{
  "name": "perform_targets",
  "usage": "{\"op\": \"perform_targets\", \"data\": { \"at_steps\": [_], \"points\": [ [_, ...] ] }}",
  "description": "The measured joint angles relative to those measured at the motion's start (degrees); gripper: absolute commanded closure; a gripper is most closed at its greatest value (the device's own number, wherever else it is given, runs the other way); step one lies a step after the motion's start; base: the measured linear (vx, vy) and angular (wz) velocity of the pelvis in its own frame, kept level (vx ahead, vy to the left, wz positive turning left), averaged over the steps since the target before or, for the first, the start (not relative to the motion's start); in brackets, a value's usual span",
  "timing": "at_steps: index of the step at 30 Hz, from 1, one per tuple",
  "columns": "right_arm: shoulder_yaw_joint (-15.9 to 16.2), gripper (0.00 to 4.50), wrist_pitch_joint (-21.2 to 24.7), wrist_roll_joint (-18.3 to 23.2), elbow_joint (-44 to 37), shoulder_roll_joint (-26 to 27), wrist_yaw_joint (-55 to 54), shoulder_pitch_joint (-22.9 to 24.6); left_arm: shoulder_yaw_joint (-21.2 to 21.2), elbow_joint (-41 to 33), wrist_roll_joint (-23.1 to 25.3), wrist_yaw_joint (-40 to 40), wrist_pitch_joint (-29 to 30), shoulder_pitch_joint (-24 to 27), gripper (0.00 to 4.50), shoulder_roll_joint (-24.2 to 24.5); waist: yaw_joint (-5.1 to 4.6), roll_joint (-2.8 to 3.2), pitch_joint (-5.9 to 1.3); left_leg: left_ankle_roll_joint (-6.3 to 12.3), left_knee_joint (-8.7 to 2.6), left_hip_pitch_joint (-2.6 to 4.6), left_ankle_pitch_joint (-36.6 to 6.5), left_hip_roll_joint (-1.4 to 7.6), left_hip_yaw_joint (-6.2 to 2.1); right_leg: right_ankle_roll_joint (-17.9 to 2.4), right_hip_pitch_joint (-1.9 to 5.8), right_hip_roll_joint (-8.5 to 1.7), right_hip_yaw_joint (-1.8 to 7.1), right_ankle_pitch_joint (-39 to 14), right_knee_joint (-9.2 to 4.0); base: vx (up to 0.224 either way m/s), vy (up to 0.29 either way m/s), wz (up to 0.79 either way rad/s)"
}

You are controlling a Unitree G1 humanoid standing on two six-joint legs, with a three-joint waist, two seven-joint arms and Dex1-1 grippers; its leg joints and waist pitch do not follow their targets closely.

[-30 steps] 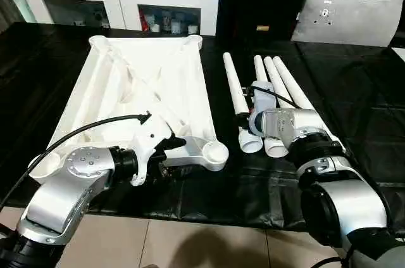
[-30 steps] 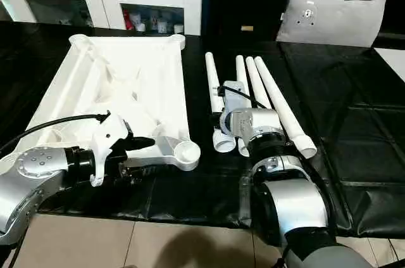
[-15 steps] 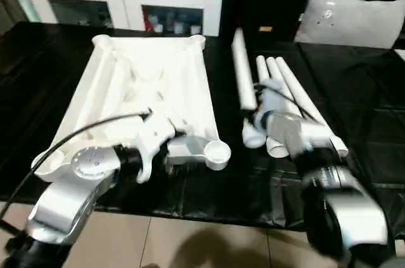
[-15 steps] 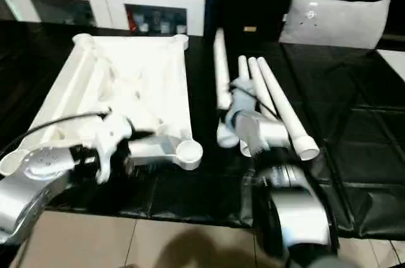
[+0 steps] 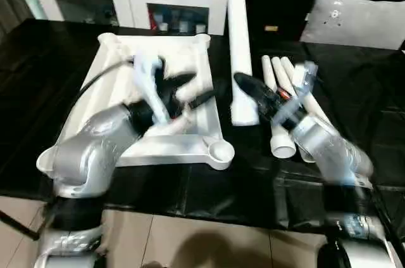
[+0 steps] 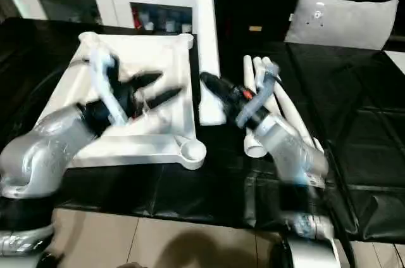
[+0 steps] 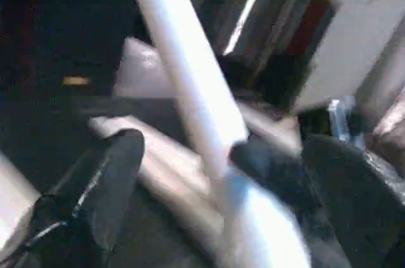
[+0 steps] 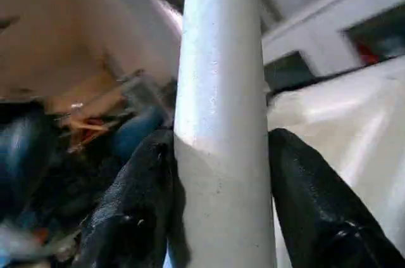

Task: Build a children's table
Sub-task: Pick table leg

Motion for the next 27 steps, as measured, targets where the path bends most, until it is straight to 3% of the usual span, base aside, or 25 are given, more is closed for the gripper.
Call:
{"op": "perform_targets", "data": {
  "at_steps": [4, 13, 15, 20, 27],
  "points": [
    [0.6, 2.62, 3.7, 4.1, -4.8, -0.4, 3.0, 2.9, 3.2, 0.5, -7.8, 2.5, 2.1, -2.9, 0.00, -4.1, -0.08, 0.01, -0.01, -0.02, 0.00, 0.01, 0.0, -0.01, 0.01, -0.1, 0.01, -0.01, 0.00, 0.1, -0.01, 0.000, 0.000, 0.00],
    [3.2, 2.62, 4.0, 4.9, -9.1, -1.1, 3.5, 5.1, 2.9, 0.8, -8.5, 4.6, 3.7, -2.9, 0.00, -5.0, -0.06, 0.01, 0.00, 0.00, -0.02, -0.07, 0.1, 0.00, 0.00, 0.0, 0.00, -0.02, -0.02, 0.2, -0.14, 0.000, 0.000, 0.00],
    [4.6, 2.62, 3.2, 3.7, -10.4, -1.3, 3.5, 5.6, 2.1, 0.6, -8.3, 4.8, 3.6, -2.8, 0.36, -4.7, -0.06, 0.01, 0.00, 0.00, -0.06, -0.10, 0.1, 0.00, 0.00, 0.0, 0.00, -0.02, -0.03, 0.2, -0.24, 0.000, 0.000, 0.00],
    [10.4, 2.62, -1.5, -3.6, -13.4, -1.4, 0.9, 7.3, -4.1, -0.3, -1.5, 4.7, 0.8, -0.9, 0.36, -1.4, -0.08, 0.01, 0.00, 0.00, -0.21, -0.16, 0.1, 0.00, 0.00, 0.1, -0.01, -0.02, -0.05, 0.3, -0.49, 0.000, 0.000, 0.00],
    [12.1, 2.62, -9.1, -8.7, -13.3, 1.7, -4.2, 7.7, -9.0, -1.6, 6.0, 5.0, -4.9, 0.1, 0.36, 1.6, -0.17, 0.02, 0.00, 0.00, -0.32, -0.21, 0.1, -0.01, 0.01, 0.2, 0.00, -0.02, -0.06, 0.4, -0.71, 0.000, 0.000, 0.00]
  ]
}}
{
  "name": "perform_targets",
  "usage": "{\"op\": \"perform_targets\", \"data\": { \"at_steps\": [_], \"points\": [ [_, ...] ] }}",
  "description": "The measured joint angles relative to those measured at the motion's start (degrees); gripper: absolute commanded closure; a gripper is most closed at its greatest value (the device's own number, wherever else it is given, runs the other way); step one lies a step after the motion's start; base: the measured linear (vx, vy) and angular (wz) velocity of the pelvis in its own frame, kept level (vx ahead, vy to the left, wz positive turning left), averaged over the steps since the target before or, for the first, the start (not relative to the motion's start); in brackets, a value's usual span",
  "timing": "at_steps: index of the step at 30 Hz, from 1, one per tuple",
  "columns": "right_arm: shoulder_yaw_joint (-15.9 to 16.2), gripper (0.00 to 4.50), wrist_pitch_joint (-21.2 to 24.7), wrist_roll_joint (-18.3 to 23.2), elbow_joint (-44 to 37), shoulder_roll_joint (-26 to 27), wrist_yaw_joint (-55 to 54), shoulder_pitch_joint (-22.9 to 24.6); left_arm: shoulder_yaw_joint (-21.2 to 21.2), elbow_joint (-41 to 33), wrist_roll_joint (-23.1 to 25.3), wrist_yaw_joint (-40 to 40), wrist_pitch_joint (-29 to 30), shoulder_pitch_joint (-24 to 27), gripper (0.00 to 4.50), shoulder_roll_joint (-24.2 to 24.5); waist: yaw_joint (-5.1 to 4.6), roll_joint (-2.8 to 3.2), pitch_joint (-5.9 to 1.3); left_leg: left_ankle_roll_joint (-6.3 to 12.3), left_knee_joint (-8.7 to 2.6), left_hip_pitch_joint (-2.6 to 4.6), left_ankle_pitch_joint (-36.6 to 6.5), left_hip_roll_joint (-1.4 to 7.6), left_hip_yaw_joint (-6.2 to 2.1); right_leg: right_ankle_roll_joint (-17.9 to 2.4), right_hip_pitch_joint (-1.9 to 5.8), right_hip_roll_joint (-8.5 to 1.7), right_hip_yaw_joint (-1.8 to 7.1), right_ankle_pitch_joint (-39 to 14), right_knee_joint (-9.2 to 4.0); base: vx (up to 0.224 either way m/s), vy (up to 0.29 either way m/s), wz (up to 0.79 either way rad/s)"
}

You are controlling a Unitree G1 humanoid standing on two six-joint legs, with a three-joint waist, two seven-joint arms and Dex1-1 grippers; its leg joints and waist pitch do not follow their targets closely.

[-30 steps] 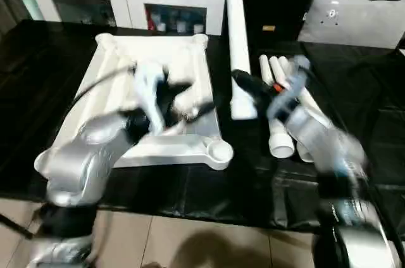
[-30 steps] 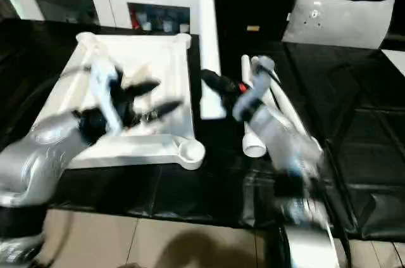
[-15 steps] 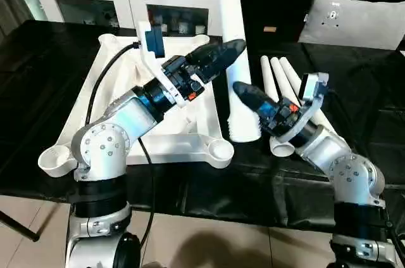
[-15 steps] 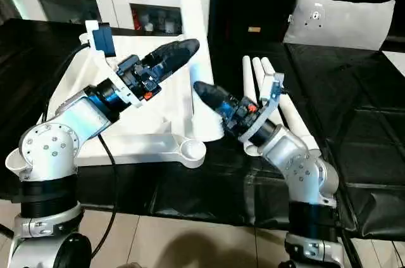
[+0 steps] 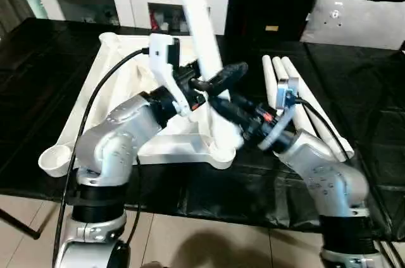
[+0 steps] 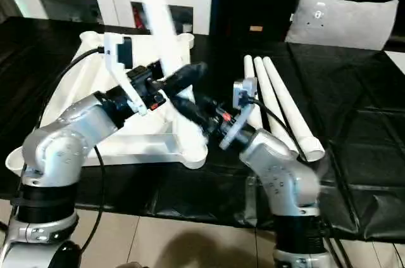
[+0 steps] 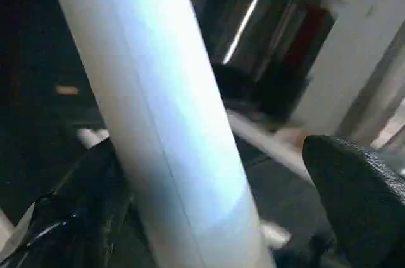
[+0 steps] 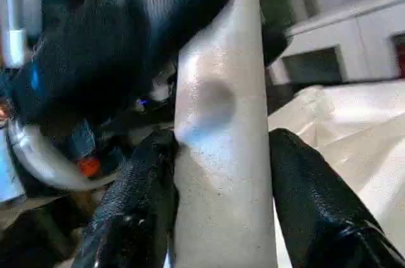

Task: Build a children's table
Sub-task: Pick table leg

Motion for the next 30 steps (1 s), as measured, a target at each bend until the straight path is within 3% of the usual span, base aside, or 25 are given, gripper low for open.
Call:
{"op": "perform_targets", "data": {
  "at_steps": [7, 12, 19, 30],
  "points": [
    [4.2, 2.63, -5.5, -6.4, 0.6, -1.6, -0.3, 1.2, -2.9, 0.0, 3.8, -0.1, -2.9, 1.1, 0.96, 0.4, -0.05, 0.00, 0.00, 0.00, -0.01, -0.05, 0.0, 0.00, 0.01, 0.1, 0.00, 0.00, 0.00, 0.1, -0.11, 0.000, 0.000, 0.00],
    [5.7, 2.65, -8.3, -8.6, 1.5, -1.7, -0.4, 1.5, -3.8, 0.0, 5.4, -0.1, -4.3, 1.1, 1.39, 0.6, -0.15, 0.00, 0.00, -0.01, -0.01, -0.03, 0.0, 0.00, 0.01, 0.1, 0.00, 0.00, 0.01, 0.2, -0.11, 0.000, 0.000, 0.00],
    [7.3, 2.65, -11.0, -10.5, 3.6, -1.6, -0.4, 2.0, -4.1, 0.0, 5.8, -0.1, -5.3, 1.1, 2.01, 0.6, -0.22, 0.00, 0.00, 0.00, 0.00, -0.04, 0.0, 0.00, 0.02, 0.1, 0.00, 0.00, 0.02, 0.2, -0.11, 0.000, 0.000, 0.00],
    [7.8, 2.65, -12.8, -11.1, 5.0, -1.6, -0.4, 1.9, -3.9, 0.0, 5.9, 0.9, -4.8, 1.3, 2.62, 0.2, -0.25, 0.00, 0.00, 0.05, 0.01, -0.04, 0.1, 0.00, 0.03, 0.1, 0.01, 0.00, 0.02, 0.2, -0.11, 0.000, 0.000, 0.00]
  ]
}}
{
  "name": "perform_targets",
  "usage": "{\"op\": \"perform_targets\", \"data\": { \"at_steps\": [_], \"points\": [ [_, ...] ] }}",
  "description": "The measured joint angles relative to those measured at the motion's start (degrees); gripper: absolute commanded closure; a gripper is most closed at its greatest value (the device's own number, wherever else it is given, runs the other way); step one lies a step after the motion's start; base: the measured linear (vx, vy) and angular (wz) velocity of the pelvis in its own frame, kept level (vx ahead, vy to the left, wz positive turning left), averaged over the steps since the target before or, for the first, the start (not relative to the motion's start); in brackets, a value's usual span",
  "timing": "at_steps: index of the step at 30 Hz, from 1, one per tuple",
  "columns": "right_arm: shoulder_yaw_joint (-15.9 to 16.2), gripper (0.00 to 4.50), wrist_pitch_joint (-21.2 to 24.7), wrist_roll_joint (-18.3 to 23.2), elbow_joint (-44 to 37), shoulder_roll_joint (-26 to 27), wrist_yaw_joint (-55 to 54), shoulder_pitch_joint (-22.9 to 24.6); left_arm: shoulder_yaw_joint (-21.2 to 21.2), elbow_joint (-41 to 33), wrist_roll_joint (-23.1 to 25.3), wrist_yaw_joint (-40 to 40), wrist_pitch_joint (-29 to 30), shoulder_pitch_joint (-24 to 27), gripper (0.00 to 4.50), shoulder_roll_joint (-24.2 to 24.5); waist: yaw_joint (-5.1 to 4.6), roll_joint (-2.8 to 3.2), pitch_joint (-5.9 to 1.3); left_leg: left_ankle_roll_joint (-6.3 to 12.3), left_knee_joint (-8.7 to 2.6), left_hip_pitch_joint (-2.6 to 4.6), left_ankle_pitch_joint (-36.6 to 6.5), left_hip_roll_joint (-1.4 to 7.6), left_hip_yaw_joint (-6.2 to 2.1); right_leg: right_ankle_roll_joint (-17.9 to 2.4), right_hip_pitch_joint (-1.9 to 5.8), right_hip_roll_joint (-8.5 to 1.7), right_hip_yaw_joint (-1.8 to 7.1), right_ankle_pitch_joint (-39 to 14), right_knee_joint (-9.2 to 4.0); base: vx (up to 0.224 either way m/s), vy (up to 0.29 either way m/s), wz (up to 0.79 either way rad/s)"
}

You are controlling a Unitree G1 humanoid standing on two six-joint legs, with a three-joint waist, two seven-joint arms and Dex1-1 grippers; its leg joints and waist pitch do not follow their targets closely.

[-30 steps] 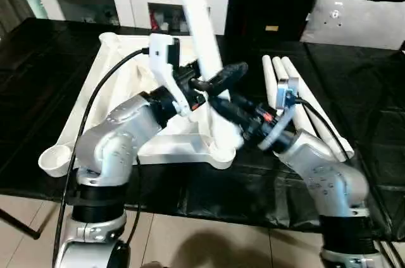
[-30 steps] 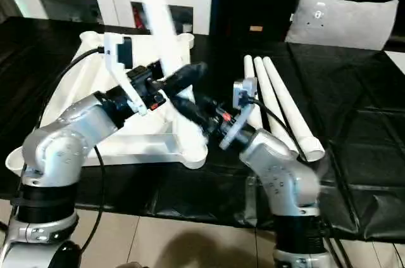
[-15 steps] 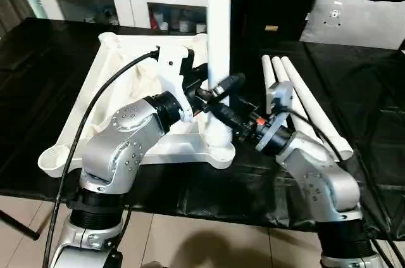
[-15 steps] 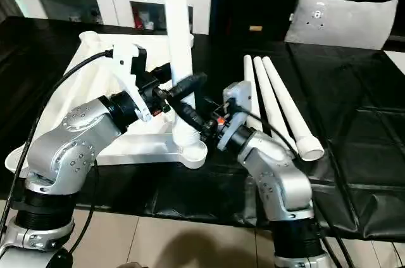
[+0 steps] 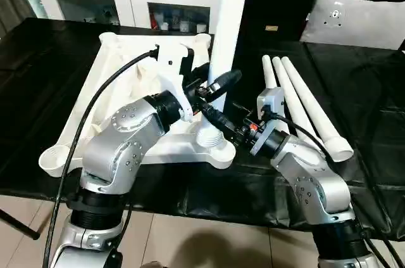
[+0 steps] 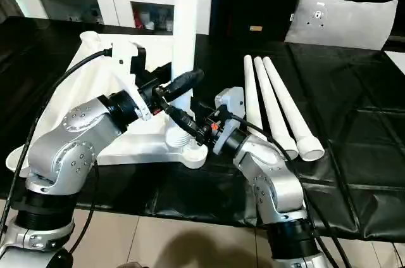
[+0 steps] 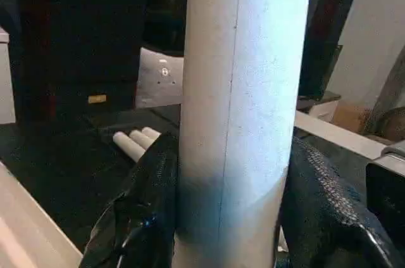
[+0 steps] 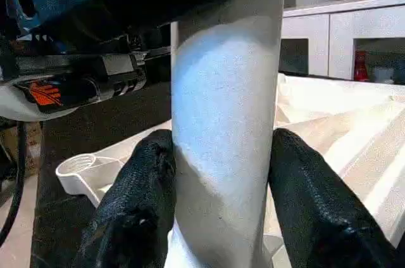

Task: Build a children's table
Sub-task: Pick table leg

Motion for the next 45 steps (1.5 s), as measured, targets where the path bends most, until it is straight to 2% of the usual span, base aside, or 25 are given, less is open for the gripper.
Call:
{"op": "perform_targets", "data": {
  "at_steps": [9, 16, 17, 18, 21, 23, 24, 27, 30, 33, 34, 36, 37, 41, 45],
  "points": [
    [0.2, 2.65, 0.0, 0.0, 0.6, 0.0, -0.1, -0.1, -0.1, 0.0, 0.9, 0.6, 0.5, 0.0, 2.64, 0.4, -0.01, 0.00, 0.00, 0.02, 0.00, 0.00, 0.0, 0.00, 0.01, 0.0, 0.00, 0.00, 0.00, 0.0, 0.00, 0.000, 0.000, 0.00],
    [0.2, 2.65, 0.2, -0.1, 0.7, 0.0, -1.3, -1.3, 2.9, 1.2, -1.2, 3.5, 2.8, -1.5, 2.64, -1.7, 0.00, 0.00, 0.00, 0.03, 0.01, 0.01, 0.0, 0.00, 0.01, 0.0, 0.01, 0.00, 0.00, 0.0, 0.01, 0.000, 0.000, 0.00],
    [0.2, 2.09, 0.3, -0.1, 0.8, -0.1, -1.6, -1.4, 3.5, 1.9, -1.4, 3.7, 3.0, -1.8, 2.64, -2.0, 0.02, 0.00, 0.00, 0.05, 0.02, 0.01, 0.1, 0.00, 0.02, 0.0, 0.01, 0.00, 0.00, 0.1, 0.01, 0.000, 0.000, 0.00],
    [0.1, 1.95, 0.6, -0.1, 0.8, -0.2, -1.7, -1.5, 3.8, 2.4, -1.7, 4.0, 3.3, -2.1, 2.64, -2.2, 0.02, 0.00, 0.00, 0.05, 0.02, 0.01, 0.1, 0.00, 0.01, 0.0, 0.01, 0.00, 0.00, 0.1, 0.01, 0.000, 0.000, 0.00],
    [0.0, 1.90, 1.8, -0.1, 0.8, -0.9, -1.9, -2.4, 4.6, 3.3, -1.8, 5.0, 4.2, -2.9, 2.64, -2.3, -0.02, 0.00, 0.00, 0.05, 0.03, 0.01, 0.1, 0.00, 0.02, 0.0, 0.01, 0.00, 0.01, 0.1, 0.01, 0.000, 0.000, 0.00],
    [-0.4, 1.50, 2.5, 0.6, 0.7, -0.9, -1.9, -2.6, 5.5, 4.0, -1.9, 5.4, 4.7, -3.3, 2.64, -2.4, 0.00, 0.00, 0.00, 0.05, 0.03, 0.02, 0.1, 0.01, 0.02, 0.0, 0.01, 0.00, 0.01, 0.1, 0.01, 0.000, 0.000, 0.00],
    [-0.7, 1.50, 2.9, 0.8, 0.7, -0.9, -1.9, -2.6, 6.0, 4.4, -1.9, 5.6, 4.9, -3.5, 2.64, -2.3, -0.01, 0.00, 0.00, 0.05, 0.03, 0.01, 0.1, 0.01, 0.02, 0.0, 0.01, 0.01, 0.00, 0.1, 0.01, 0.000, 0.000, 0.00],
    [-2.9, 1.14, 4.1, 2.6, 0.6, -1.8, -1.8, -2.6, 7.9, 6.0, -2.8, 6.1, 6.6, -3.7, 2.64, -1.7, 0.03, 0.00, 0.00, 0.06, 0.04, 0.01, 0.1, 0.00, 0.02, 0.0, 0.01, 0.00, 0.01, 0.1, 0.01, 0.000, 0.000, 0.00],
    [-5.5, 1.04, 5.3, 4.8, 0.3, -2.9, -1.9, -2.6, 9.8, 7.4, -4.4, 6.4, 8.4, -4.1, 2.64, -1.4, 0.24, 0.00, 0.00, 0.06, 0.05, 0.00, 0.1, -0.01, 0.02, 0.0, 0.01, -0.01, 0.01, 0.1, 0.00, 0.000, 0.000, 0.00],
    [-7.6, 0.71, 9.5, 6.8, -0.2, -4.4, -3.4, -3.7, 10.7, 8.8, -6.4, 4.7, 9.5, -5.4, 2.64, -0.4, 0.25, 0.00, 0.00, 0.07, 0.06, 0.00, 0.1, -0.01, 0.02, 0.0, 0.01, -0.01, 0.01, 0.1, 0.01, 0.000, 0.000, 0.00],
    [-7.2, 0.71, 12.3, 7.1, -0.6, -7.0, -2.3, -4.1, 10.6, 8.9, -7.0, 3.1, 9.4, -5.8, 2.64, 0.0, 0.30, 0.00, 0.00, 0.07, 0.06, 0.00, 0.1, -0.02, 0.02, 0.0, 0.02, -0.01, 0.01, 0.1, 0.00, 0.000, 0.000, 0.00],
    [-6.6, 0.57, 14.2, 6.9, -0.7, -9.6, -0.2, -4.1, 10.5, 8.9, -7.3, 1.2, 9.3, -6.0, 2.65, 0.9, 0.33, 0.00, 0.00, 0.07, 0.06, 0.01, 0.1, -0.01, 0.02, -0.1, 0.04, -0.01, 0.00, 0.1, -0.02, 0.000, 0.000, 0.00],
    [-5.1, 0.57, 14.6, 6.5, -0.8, -11.4, 2.3, -4.0, 9.7, 9.0, -7.3, -1.0, 8.9, -6.0, 2.65, 2.1, 0.34, 0.00, 0.00, 0.08, 0.05, 0.00, 0.1, 0.00, 0.02, -0.1, 0.03, -0.01, 0.00, 0.1, -0.02, 0.000, 0.000, 0.00],
    [-1.7, 0.55, 16.0, 6.5, -1.8, -14.0, 8.0, -4.2, 6.2, 8.8, -7.3, -7.3, 8.1, -6.3, 2.65, 3.7, 0.31, -0.01, 0.00, 0.09, 0.05, 0.00, 0.1, 0.01, 0.04, -0.1, 0.02, -0.01, 0.00, 0.1, -0.01, 0.000, 0.000, 0.00],
    [-1.4, 0.55, 18.6, 8.9, -2.2, -14.6, 11.0, -6.2, 3.4, 7.1, -8.2, -12.1, 8.1, -7.5, 2.65, 4.5, 0.32, -0.02, 0.01, 0.14, 0.06, 0.01, 0.1, 0.00, 0.08, -0.1, 0.02, -0.03, 0.01, 0.1, 0.01, 0.000, 0.000, 0.00]
  ]
}}
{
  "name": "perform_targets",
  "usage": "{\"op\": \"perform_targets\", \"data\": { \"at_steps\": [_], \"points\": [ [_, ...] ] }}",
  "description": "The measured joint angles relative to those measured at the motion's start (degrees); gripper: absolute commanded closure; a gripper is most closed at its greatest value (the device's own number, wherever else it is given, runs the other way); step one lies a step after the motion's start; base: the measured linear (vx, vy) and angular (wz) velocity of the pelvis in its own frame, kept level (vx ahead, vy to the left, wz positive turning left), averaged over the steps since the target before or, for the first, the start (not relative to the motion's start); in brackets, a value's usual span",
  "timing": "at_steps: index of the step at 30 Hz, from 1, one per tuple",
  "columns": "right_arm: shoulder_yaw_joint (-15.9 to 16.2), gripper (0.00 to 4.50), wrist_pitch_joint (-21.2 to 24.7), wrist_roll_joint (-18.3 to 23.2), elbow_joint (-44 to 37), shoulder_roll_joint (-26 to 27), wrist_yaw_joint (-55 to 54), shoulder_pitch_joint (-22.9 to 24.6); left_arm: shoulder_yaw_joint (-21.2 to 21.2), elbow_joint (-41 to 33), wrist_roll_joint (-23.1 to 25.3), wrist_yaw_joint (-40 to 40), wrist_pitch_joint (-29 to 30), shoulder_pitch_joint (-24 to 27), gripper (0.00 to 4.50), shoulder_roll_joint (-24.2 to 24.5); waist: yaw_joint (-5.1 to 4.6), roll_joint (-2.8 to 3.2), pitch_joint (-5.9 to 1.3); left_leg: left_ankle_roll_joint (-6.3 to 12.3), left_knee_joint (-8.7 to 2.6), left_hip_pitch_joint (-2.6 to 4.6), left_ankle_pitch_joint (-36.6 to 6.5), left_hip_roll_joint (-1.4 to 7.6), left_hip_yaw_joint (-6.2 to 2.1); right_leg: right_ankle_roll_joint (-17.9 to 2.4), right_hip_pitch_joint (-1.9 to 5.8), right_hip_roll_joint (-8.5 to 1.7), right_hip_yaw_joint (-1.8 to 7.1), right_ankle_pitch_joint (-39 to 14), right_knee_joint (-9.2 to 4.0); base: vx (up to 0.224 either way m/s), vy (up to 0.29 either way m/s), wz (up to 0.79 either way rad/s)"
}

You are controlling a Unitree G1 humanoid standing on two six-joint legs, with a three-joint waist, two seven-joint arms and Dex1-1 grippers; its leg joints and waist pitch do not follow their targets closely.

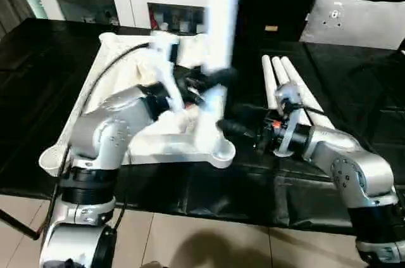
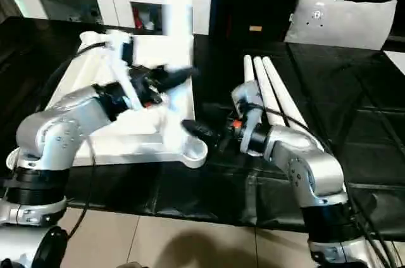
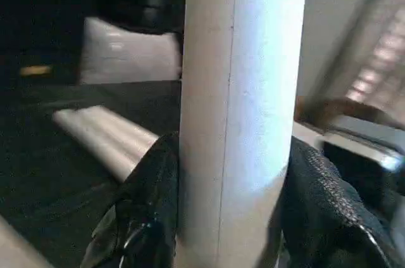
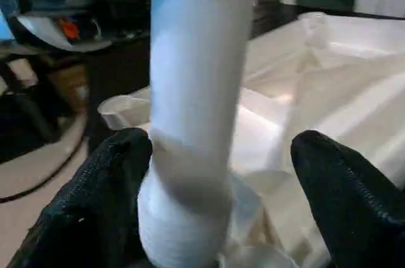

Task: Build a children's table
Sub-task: Pick table leg

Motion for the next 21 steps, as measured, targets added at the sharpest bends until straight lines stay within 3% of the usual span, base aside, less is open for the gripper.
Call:
{"op": "perform_targets", "data": {
  "at_steps": [9, 10, 13, 21],
  "points": [
    [3.0, 0.55, 2.0, 1.1, 0.6, -1.9, 6.0, -2.2, -3.8, -2.8, -2.4, -8.4, 0.2, -1.2, 2.65, 1.2, 0.04, -0.07, 0.01, 0.02, 0.02, 0.00, 0.0, 0.00, 0.05, 0.0, 0.00, -0.03, 0.00, 0.0, 0.01, 0.000, 0.000, 0.00],
    [3.1, 0.84, 2.1, 1.1, 0.7, -1.9, 6.5, -2.4, -4.2, -3.2, -2.7, -9.1, 0.2, -1.3, 2.65, 1.2, 0.04, -0.07, 0.01, 0.02, 0.02, 0.00, 0.0, 0.00, 0.06, 0.0, 0.00, -0.03, 0.00, 0.0, 0.01, 0.000, 0.000, 0.00],
    [3.1, 0.91, 2.9, 1.9, 0.7, -1.8, 7.5, -2.8, -4.4, -3.2, -2.7, -9.7, 0.2, -1.5, 2.65, 1.4, 0.04, -0.07, 0.01, 0.04, 0.02, 0.00, 0.0, 0.01, 0.06, 0.0, 0.00, -0.03, 0.00, 0.0, 0.02, 0.000, 0.000, 0.00],
    [4.1, 1.64, 4.3, 3.0, 0.7, -2.3, 9.9, -3.1, -4.7, -2.8, -2.6, -11.6, -0.1, -2.1, 2.65, 2.2, 0.07, -0.07, 0.01, 0.13, 0.03, 0.00, 0.1, 0.01, 0.08, 0.0, 0.00, -0.04, 0.00, 0.0, 0.02, 0.000, 0.000, 0.00]
  ]
}}
